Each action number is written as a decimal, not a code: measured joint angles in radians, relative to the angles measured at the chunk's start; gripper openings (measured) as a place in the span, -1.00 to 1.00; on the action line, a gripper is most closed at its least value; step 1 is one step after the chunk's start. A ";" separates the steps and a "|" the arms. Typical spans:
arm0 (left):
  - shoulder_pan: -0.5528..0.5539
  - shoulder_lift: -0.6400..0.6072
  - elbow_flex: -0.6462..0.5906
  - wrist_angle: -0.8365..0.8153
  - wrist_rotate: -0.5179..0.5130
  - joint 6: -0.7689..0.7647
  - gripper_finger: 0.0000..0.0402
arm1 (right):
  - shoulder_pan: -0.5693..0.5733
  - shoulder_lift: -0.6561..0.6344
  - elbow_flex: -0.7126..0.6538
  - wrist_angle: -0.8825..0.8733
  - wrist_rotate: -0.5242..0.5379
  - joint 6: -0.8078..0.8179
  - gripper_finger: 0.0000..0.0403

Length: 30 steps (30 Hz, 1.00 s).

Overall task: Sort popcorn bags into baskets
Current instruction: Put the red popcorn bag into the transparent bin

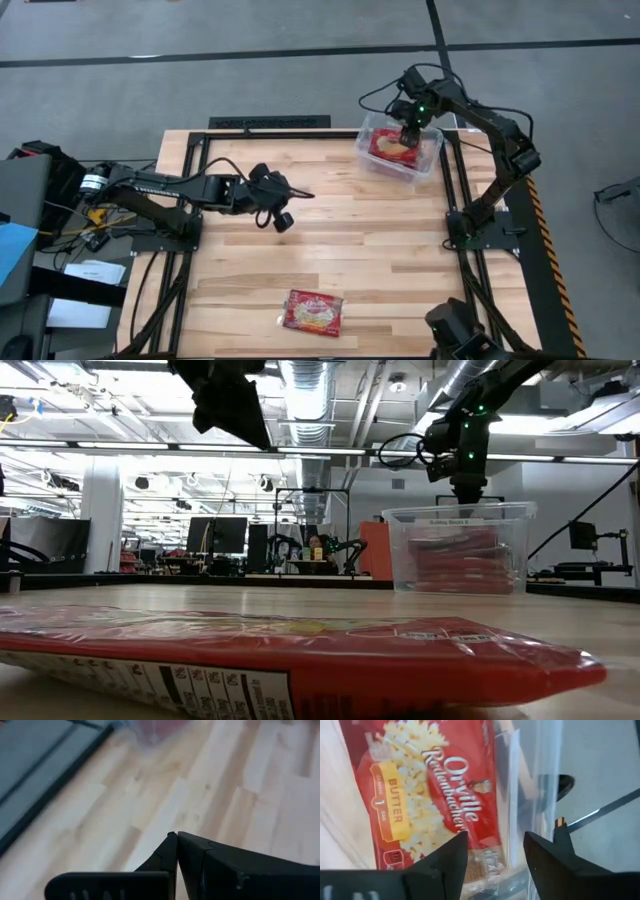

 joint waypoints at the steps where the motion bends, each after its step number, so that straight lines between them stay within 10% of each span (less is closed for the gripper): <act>1: 0.000 0.000 0.000 -0.014 0.025 -0.010 -1.00 | 0.000 -0.005 0.006 0.002 -0.002 0.009 0.10; 8: -0.061 -0.002 -0.085 -0.006 0.236 -0.125 -1.00 | 0.032 -0.090 0.033 0.010 -0.160 0.110 0.06; 18: -0.403 0.009 -0.379 0.272 0.208 -0.623 -1.00 | 0.173 -0.246 0.034 0.011 -0.282 0.246 -0.04; 23: -0.513 0.106 -0.391 0.510 0.093 -0.542 -1.00 | 0.254 -0.280 0.034 0.011 -0.282 0.304 -0.09; 30: -0.514 0.365 -0.299 0.725 0.200 -0.430 -1.00 | 0.352 -0.286 0.034 0.007 -0.281 0.351 -0.18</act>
